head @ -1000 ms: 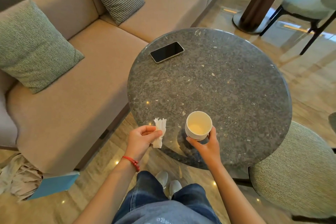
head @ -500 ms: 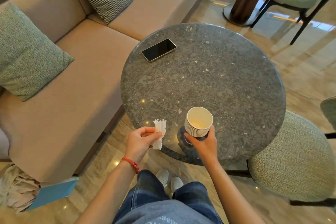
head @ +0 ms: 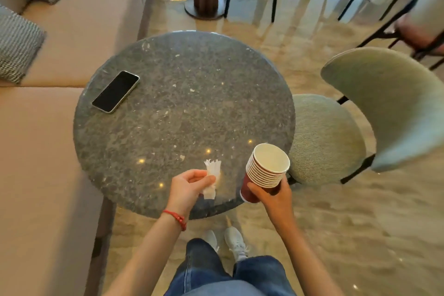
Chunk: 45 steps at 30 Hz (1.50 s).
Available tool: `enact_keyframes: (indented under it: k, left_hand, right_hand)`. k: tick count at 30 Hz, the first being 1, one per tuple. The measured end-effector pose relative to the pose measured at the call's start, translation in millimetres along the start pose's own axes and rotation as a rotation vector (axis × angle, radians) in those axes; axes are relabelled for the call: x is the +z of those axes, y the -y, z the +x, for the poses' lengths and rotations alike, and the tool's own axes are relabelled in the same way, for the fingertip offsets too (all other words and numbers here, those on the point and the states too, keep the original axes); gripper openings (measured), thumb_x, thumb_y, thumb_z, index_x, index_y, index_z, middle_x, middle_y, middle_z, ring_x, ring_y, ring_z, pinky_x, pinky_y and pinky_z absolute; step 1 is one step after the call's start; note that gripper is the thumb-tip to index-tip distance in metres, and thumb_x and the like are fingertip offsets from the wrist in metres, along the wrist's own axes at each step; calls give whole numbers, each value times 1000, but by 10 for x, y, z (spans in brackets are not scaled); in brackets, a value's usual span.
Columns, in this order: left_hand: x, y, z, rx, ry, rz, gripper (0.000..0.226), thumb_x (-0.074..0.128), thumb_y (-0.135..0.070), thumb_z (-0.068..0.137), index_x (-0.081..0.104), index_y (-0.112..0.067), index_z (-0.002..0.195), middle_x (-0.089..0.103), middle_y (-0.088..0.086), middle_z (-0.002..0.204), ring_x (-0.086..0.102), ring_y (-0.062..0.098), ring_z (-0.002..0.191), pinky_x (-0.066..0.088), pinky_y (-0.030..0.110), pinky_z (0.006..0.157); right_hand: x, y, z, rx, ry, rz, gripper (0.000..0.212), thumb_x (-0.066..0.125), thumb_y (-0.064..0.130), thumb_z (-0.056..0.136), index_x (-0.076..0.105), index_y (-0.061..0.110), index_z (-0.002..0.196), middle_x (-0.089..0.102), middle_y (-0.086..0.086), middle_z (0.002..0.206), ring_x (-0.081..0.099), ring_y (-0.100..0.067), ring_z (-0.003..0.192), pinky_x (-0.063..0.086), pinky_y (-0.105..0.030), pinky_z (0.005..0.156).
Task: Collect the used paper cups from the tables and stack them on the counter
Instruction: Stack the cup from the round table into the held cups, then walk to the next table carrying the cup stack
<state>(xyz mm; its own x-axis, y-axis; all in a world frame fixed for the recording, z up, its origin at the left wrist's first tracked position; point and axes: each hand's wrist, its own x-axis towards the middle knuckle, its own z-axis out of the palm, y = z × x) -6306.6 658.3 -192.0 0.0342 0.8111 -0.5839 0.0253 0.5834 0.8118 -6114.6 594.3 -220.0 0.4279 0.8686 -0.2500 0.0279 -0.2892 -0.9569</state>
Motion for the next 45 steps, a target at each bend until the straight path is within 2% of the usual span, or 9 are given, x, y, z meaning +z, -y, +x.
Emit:
enact_keyframes:
  k: [5,8,10,14,19,23,30,35,45]
  left_hand:
    - [568,-118,-27,26,234,102,11,75,-4,72,68,-8,80,71,7,77,65,16,69,53,25,65]
    - [944,-133,-150,41,351,150,10,74,-2,72,67,-8,78,70,4,71,66,11,61,53,21,57]
    - [1169,-101,-255,43,433,194,9,73,-2,73,68,-7,78,70,3,67,66,9,57,53,22,55]
    - [1586,36,-499,54,559,260,12,75,-4,72,69,-6,82,72,1,66,66,9,58,52,19,54]
    - [2171,350,-931,69,675,381,12,77,-9,70,70,-13,78,72,4,73,65,13,67,50,25,63]
    - [2642,671,-1447,66,779,449,9,77,-9,70,69,-12,75,71,1,65,65,9,57,48,22,56]
    - [3375,1241,-2188,107,858,571,9,76,-11,72,70,-11,78,71,1,65,63,17,66,52,31,67]
    - [3812,1456,-2471,105,909,628,9,77,-13,71,70,-11,76,70,-1,62,63,15,65,53,31,66]
    - [5313,1617,-2406,143,984,728,8,76,-19,72,70,-17,76,69,-8,59,60,-2,51,48,14,49]
  right_hand:
    - [-429,-91,-315,44,-249,80,57,82,14,65,54,31,111,65,16,104,61,9,92,48,-6,69]
    - [-710,-144,-540,51,-402,111,59,83,14,64,56,18,116,65,9,107,62,7,91,49,-7,70]
    - [-899,-175,-700,49,-493,133,59,83,15,64,56,20,116,65,11,106,62,7,92,49,-8,71]
    - [-1267,-234,-1053,32,-625,169,52,83,12,64,56,31,104,67,15,98,63,7,89,49,-8,69]
    - [-1797,-400,-1605,21,-757,204,52,82,9,65,58,20,109,68,6,102,64,1,89,50,-13,73]
    - [-2310,-571,-2076,39,-863,249,50,82,8,65,59,19,108,69,7,98,65,-1,86,50,-12,70]
    - [-3114,-936,-2784,70,-990,326,48,83,9,64,61,18,106,71,7,94,67,-3,86,52,-15,70]
    - [-3529,-1109,-2951,96,-1056,357,48,82,7,66,60,19,107,71,7,96,67,-3,87,51,-14,70]
    - [-4626,-1333,-2476,120,-1165,390,48,84,15,63,61,19,104,72,13,90,67,-3,84,50,-13,69]
